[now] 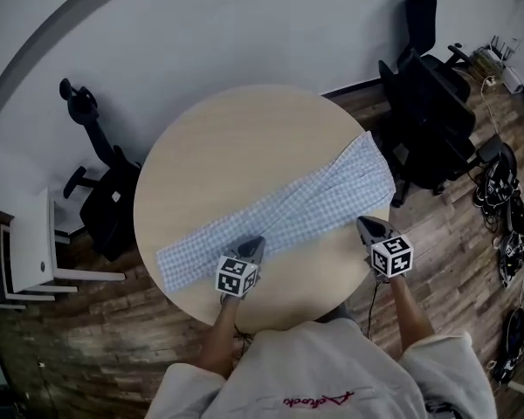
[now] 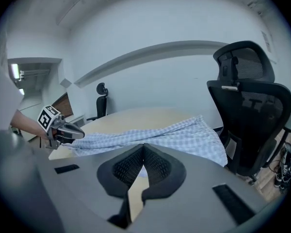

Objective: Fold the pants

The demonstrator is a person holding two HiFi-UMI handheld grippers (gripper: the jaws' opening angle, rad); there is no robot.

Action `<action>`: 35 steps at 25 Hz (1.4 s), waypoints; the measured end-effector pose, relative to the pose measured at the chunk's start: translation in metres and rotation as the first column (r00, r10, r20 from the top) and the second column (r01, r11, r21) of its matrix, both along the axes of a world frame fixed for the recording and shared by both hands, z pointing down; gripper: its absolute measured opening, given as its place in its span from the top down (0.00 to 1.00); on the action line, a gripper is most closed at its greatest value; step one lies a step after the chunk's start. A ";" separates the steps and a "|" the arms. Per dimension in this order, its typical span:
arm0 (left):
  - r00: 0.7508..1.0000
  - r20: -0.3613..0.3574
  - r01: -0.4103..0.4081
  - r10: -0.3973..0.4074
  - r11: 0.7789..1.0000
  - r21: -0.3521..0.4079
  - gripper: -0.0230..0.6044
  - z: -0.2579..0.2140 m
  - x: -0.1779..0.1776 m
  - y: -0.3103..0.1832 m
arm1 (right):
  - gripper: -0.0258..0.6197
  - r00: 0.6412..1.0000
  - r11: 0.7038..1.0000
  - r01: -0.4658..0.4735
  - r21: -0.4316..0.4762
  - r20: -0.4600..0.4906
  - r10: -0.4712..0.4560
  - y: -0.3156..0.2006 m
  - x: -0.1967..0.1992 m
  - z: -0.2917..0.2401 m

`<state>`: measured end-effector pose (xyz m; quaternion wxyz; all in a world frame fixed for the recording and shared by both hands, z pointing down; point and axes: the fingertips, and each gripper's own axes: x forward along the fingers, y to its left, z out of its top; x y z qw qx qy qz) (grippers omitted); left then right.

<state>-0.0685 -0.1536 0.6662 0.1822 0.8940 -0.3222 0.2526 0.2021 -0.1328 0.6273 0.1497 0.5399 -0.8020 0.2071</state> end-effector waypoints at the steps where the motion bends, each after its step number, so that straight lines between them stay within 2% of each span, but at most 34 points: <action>1: 1.000 0.028 0.010 -0.010 1.000 0.000 0.91 0.002 0.000 -0.003 | 0.91 1.000 1.000 0.021 -0.007 -0.009 -0.021 -0.009 0.009 0.002; 5: 0.991 0.121 0.061 -0.058 0.998 -0.020 0.91 0.018 -0.005 -0.003 | 0.91 0.992 0.993 0.110 -0.034 -0.061 -0.112 -0.037 0.040 0.009; 11: 0.972 0.200 0.129 -0.121 0.991 -0.027 0.91 0.030 -0.005 -0.012 | 0.91 0.974 0.979 0.200 -0.043 -0.100 -0.203 -0.086 0.070 0.011; 13: 0.962 0.251 0.115 -0.104 0.993 -0.030 0.91 0.037 -0.003 -0.015 | 0.91 0.955 0.963 0.265 -0.051 -0.128 -0.269 -0.101 0.067 0.014; 15: 0.947 0.314 0.083 -0.067 0.996 -0.041 0.91 0.046 -0.001 -0.014 | 0.91 0.902 0.926 0.372 -0.071 -0.209 -0.378 -0.111 0.055 0.021; 16: 0.937 0.345 0.068 -0.046 0.996 -0.050 0.91 0.050 -0.001 -0.012 | 0.91 0.857 0.898 0.430 -0.092 -0.271 -0.438 -0.115 0.048 0.027; 18: 0.914 0.405 0.043 -0.013 0.997 -0.064 0.91 0.057 -0.003 -0.010 | 0.91 0.745 0.839 0.524 -0.147 -0.397 -0.535 -0.126 0.037 0.043; 20: 0.893 0.451 0.027 0.005 0.998 -0.064 0.91 0.061 -0.006 -0.013 | 0.91 0.648 0.793 0.577 -0.198 -0.480 -0.591 -0.143 0.032 0.054; 22: 0.878 0.478 0.018 0.017 0.997 -0.070 0.90 0.063 -0.008 -0.015 | 0.91 0.588 0.767 0.593 -0.244 -0.519 -0.620 -0.161 0.036 0.063; 24: 0.871 0.490 0.012 0.031 0.996 -0.084 0.84 0.066 -0.007 -0.017 | 0.91 0.529 0.742 0.603 -0.292 -0.551 -0.646 -0.179 0.046 0.071; 26: 0.866 0.498 0.006 0.043 0.995 -0.096 0.79 0.068 -0.007 -0.021 | 0.91 0.443 0.700 0.626 -0.343 -0.583 -0.681 -0.199 0.052 0.076; 27: 0.862 0.505 -0.001 0.052 0.995 -0.101 0.79 0.070 -0.008 -0.023 | 0.90 0.390 0.670 0.642 -0.372 -0.595 -0.703 -0.207 0.052 0.079; 29: 0.844 0.530 -0.026 0.083 0.993 -0.113 0.79 0.075 -0.008 -0.024 | 0.72 0.252 0.594 0.671 -0.444 -0.617 -0.746 -0.220 0.053 0.087; 32: 0.813 0.568 -0.062 0.129 0.989 -0.136 0.79 0.080 -0.006 -0.022 | 0.72 0.036 0.468 0.676 -0.569 -0.609 -0.793 -0.235 0.060 0.097; 35: 0.790 0.591 -0.084 0.165 0.983 -0.164 0.79 0.086 -0.007 -0.019 | 0.72 -0.111 0.341 0.652 -0.677 -0.530 -0.841 -0.247 0.064 0.106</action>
